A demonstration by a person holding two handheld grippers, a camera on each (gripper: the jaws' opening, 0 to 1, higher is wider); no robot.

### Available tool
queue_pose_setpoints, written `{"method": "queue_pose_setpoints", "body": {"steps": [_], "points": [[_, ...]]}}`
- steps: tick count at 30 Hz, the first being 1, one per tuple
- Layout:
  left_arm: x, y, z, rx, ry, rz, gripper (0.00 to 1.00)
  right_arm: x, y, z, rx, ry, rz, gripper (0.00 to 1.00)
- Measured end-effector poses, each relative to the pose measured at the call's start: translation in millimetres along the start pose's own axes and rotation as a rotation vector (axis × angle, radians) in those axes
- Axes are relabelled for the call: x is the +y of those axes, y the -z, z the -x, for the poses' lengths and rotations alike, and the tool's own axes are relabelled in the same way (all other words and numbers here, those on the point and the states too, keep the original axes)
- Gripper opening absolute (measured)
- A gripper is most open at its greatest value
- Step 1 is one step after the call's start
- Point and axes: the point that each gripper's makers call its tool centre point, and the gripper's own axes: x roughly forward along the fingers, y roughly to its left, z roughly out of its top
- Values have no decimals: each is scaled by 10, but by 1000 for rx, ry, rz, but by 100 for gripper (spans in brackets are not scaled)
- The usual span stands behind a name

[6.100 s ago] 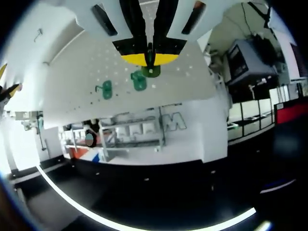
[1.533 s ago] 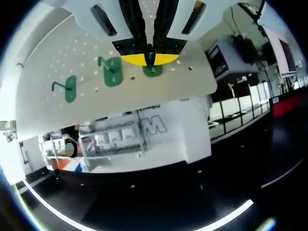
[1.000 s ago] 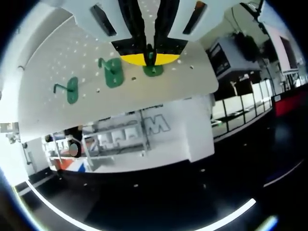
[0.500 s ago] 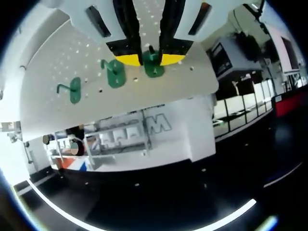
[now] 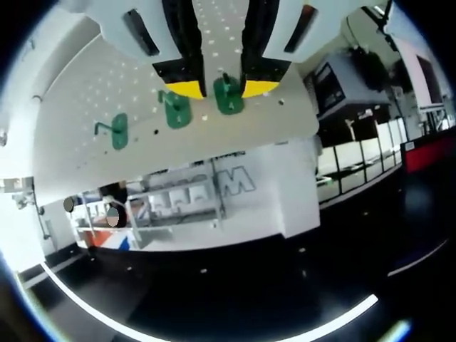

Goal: Insert the hook assembly into the mounting plate slot until the hook locks in place.

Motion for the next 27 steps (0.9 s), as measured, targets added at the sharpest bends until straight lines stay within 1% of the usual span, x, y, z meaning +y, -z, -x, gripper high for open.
{"method": "queue_pose_setpoints", "body": {"steps": [4,10,14,21,24,27], "points": [[-21,-2,36,-1,7,-5,20,-10,-4,7,-2,2,1,55],[-2,-13,110,-9,5,-10,21,-19,-2,0,-3,3,-1,55],[26,18,197,-4,1,-13,21,-19,-5,-5,-5,2,0,55],[8,47,323,-4,6,-18,21,-41,-31,-3,-12,7,5,55],[-9,17,407,-17,10,-17,21,-56,-38,15,-13,11,8,55],[-82,5,507,-24,23,-20,21,-77,-38,39,-14,17,8,55]]}}
